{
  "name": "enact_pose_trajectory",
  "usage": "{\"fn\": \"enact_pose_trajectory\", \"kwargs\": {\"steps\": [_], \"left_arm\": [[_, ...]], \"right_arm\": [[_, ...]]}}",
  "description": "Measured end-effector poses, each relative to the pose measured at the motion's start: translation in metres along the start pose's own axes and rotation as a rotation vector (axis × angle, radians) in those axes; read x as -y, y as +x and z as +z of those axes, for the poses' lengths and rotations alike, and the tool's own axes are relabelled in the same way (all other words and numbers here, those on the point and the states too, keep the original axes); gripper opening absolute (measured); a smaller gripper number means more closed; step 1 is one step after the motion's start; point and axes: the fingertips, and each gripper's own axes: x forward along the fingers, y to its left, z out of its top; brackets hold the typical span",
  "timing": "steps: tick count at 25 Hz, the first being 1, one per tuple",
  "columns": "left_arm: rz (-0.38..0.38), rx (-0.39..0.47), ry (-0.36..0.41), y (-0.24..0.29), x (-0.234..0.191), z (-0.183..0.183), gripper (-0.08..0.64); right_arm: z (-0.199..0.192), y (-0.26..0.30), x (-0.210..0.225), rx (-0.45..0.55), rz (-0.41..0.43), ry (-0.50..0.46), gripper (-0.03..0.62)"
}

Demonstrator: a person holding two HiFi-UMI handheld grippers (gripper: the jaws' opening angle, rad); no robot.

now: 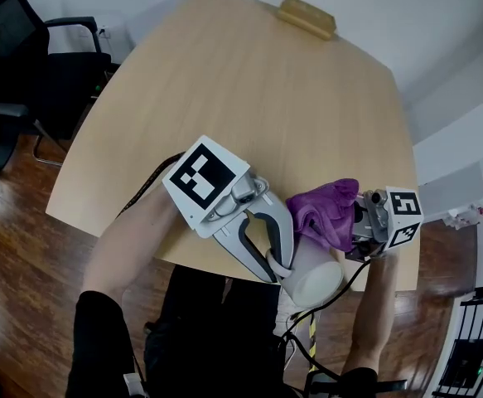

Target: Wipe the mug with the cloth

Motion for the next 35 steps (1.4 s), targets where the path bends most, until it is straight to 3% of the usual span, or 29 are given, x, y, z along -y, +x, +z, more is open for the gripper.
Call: {"fn": "enact_pose_trajectory", "kwargs": {"steps": [2, 5, 8, 11, 14, 19, 24, 26, 28, 30, 32, 35], "left_arm": [[-0.004, 0.002, -0.004, -0.001, 0.002, 0.0, 0.049], [-0.008, 0.006, -0.008, -0.001, 0.001, 0.001, 0.048], [-0.008, 0.002, -0.012, 0.0, 0.001, 0.0, 0.048], [-0.005, 0.001, -0.002, 0.0, 0.0, 0.001, 0.048], [-0.01, -0.01, 0.0, 0.001, 0.001, -0.002, 0.048], [0.005, -0.023, -0.004, 0.0, -0.001, -0.005, 0.049], [0.093, -0.022, 0.001, 0.003, -0.02, -0.004, 0.051], [0.113, -0.002, -0.011, -0.009, -0.018, -0.005, 0.049], [0.11, 0.019, -0.039, -0.02, -0.015, -0.007, 0.048], [0.099, 0.029, -0.066, -0.02, -0.013, -0.009, 0.049], [0.091, 0.03, -0.077, -0.016, -0.012, -0.012, 0.048], [0.094, 0.043, -0.073, -0.016, -0.011, -0.013, 0.048]], "right_arm": [[0.015, -0.003, -0.012, 0.029, 0.011, -0.09, 0.078], [0.06, -0.007, -0.063, 0.134, 0.131, -0.233, 0.078], [0.069, 0.003, -0.094, 0.077, 0.211, -0.327, 0.078], [0.052, 0.025, -0.096, -0.053, 0.242, -0.322, 0.078], [0.04, 0.033, -0.086, -0.088, 0.252, -0.25, 0.078], [0.022, 0.034, -0.036, -0.074, 0.135, -0.194, 0.077], [0.014, 0.01, 0.011, -0.001, -0.068, -0.115, 0.078], [0.023, 0.014, 0.03, 0.055, -0.109, -0.099, 0.078], [0.048, 0.012, 0.026, 0.157, -0.046, -0.131, 0.078], [0.072, 0.009, -0.004, 0.231, 0.077, -0.209, 0.078], [0.082, 0.019, -0.041, 0.213, 0.186, -0.283, 0.078], [0.071, 0.046, -0.07, 0.083, 0.293, -0.365, 0.078]]}}
